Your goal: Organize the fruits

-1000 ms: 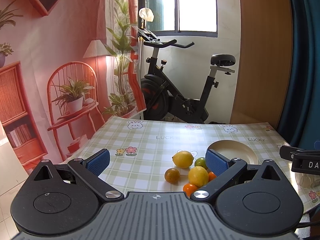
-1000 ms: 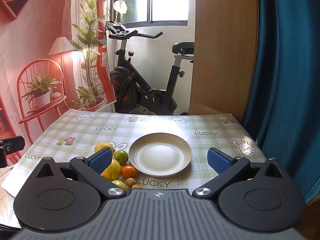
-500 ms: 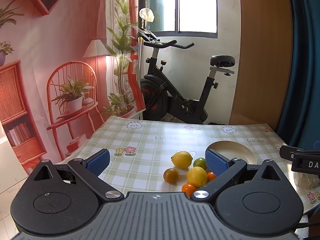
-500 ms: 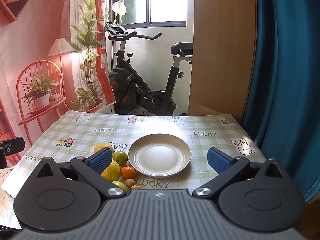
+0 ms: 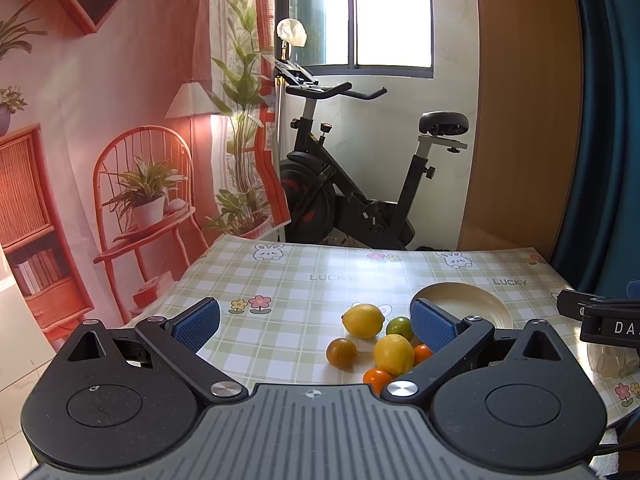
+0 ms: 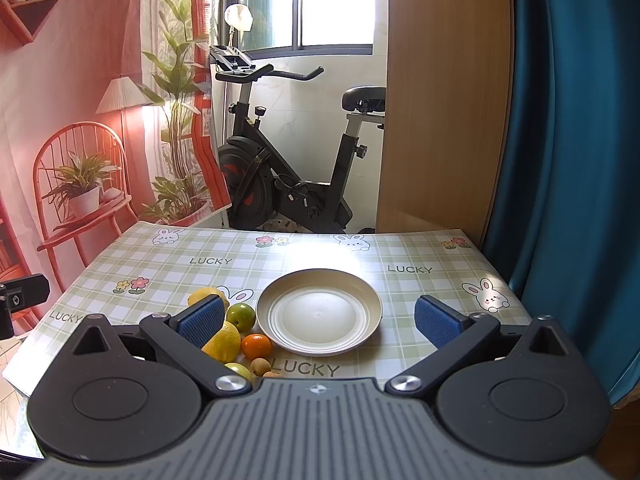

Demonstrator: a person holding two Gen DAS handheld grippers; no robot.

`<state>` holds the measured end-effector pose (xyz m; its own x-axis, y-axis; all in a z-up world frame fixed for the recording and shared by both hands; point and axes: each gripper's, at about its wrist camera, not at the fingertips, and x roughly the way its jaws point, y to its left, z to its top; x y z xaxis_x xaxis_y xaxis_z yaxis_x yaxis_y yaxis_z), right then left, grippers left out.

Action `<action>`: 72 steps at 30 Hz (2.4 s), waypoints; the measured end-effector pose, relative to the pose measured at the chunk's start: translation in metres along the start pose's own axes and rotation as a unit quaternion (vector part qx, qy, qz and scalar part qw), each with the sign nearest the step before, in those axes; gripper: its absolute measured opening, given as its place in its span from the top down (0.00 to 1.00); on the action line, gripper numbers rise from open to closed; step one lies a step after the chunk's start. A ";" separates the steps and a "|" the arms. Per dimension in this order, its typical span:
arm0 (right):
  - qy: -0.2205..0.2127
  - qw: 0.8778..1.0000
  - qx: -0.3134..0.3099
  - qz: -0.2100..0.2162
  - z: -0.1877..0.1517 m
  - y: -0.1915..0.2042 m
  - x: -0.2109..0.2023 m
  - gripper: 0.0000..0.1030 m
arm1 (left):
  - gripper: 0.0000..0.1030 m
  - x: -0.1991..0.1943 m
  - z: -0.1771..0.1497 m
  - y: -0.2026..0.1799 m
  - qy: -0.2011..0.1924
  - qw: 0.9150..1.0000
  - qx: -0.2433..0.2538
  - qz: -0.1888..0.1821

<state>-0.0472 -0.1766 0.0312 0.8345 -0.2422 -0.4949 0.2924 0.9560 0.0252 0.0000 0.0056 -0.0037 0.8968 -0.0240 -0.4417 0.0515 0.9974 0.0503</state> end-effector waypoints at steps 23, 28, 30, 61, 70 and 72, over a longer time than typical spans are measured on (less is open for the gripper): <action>-0.002 1.000 -0.004 0.003 0.000 0.000 0.001 0.00 | 0.00 -0.001 0.002 0.001 0.006 1.000 0.003 -0.004; -0.014 1.000 -0.007 0.016 0.001 -0.004 0.005 0.00 | 0.00 0.008 0.005 0.015 0.009 1.000 -0.013 -0.025; -0.026 0.999 -0.006 0.024 0.003 -0.006 0.008 0.00 | 0.01 0.014 0.006 0.021 0.004 1.000 -0.017 -0.019; 0.003 0.985 -0.095 0.142 -0.057 0.024 0.134 0.04 | 0.04 0.112 -0.016 0.027 0.043 0.994 -0.057 -0.084; 0.045 0.984 -0.086 0.151 -0.071 0.021 0.140 0.02 | 0.07 0.121 -0.043 0.009 0.100 0.991 -0.006 -0.088; 0.055 0.984 -0.081 0.150 -0.073 0.019 0.143 0.02 | 0.12 0.122 -0.045 0.012 0.105 0.990 -0.013 -0.098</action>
<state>0.0435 -0.1812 -0.1023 0.8142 0.0654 -0.5770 -0.0454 0.9978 0.0491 0.0904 0.0172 -0.0974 0.7599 -0.2045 -0.6170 0.2016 0.9766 -0.0755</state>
